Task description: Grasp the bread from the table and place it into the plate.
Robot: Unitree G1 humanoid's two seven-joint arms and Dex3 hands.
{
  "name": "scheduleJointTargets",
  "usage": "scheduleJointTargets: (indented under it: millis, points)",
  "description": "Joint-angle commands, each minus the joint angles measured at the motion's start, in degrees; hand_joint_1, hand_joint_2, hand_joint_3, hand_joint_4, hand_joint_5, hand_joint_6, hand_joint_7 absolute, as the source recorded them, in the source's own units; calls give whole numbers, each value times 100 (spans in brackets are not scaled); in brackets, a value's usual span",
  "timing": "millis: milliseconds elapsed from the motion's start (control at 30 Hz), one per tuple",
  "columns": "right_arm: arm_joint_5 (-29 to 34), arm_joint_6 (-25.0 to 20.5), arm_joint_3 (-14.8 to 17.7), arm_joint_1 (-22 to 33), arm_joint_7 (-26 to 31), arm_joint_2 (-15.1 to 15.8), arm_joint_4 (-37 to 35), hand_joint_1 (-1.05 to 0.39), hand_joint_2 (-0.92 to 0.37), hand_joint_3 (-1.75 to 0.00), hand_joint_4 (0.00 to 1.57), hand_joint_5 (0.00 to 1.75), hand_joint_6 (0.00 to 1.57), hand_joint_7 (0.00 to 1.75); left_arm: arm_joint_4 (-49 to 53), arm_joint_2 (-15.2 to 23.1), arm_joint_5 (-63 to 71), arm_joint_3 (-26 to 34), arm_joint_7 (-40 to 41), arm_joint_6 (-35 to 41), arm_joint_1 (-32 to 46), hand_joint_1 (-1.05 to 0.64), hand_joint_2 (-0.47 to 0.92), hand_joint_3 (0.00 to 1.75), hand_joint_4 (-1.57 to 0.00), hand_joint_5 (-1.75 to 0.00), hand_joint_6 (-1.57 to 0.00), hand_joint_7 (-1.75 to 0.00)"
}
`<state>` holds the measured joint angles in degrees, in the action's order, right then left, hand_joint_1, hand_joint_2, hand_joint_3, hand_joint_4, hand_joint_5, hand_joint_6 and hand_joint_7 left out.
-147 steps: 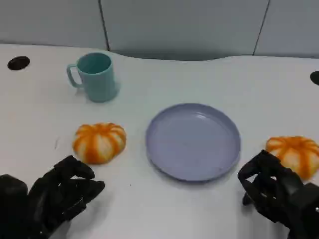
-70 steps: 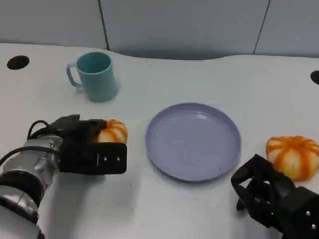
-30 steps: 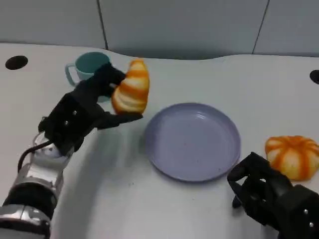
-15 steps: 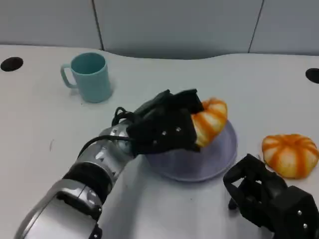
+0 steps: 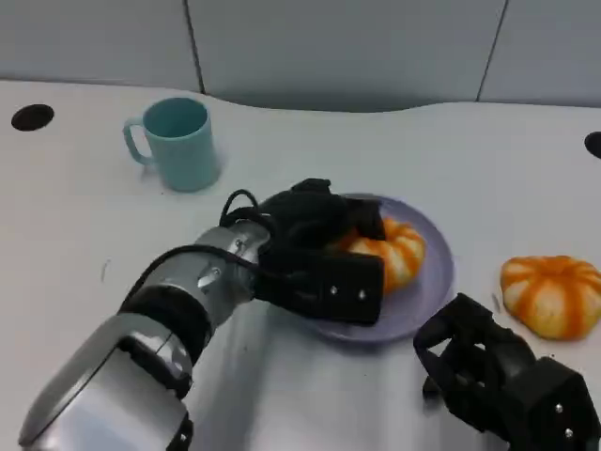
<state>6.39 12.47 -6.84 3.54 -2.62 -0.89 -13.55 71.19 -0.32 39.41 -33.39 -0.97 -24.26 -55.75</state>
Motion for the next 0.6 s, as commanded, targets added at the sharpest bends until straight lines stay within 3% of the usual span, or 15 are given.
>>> scheduleJointTargets:
  millis: [33, 100, 267, 600]
  points:
    - [-15, 128, 21, -52, 28, 36, -100, -29, -92, -34, 64, 175, 39, 175, 50, 94, 190, -168, 146, -102, -294, -79, 92, 15, 0, -51, -13, -35]
    - [-20, 130, 26, -68, 24, 38, -124, -30, -92, -34, 66, 175, 40, 175, 52, 92, 234, -209, 71, -60, -390, -88, 92, 26, 0, -30, -6, -28]
    - [-85, 273, 51, -100, -18, 39, -227, -28, -92, -35, 67, 175, 40, 175, 41, 138, 199, -205, -87, -29, -535, -96, 92, 45, 0, -10, -2, -22]
    - [-157, 293, 118, -124, -68, 54, -270, -28, -92, -35, 66, 175, 41, 175, -188, 415, -108, 45, -277, -272, -485, -95, 92, 47, -2, -8, -4, -21]
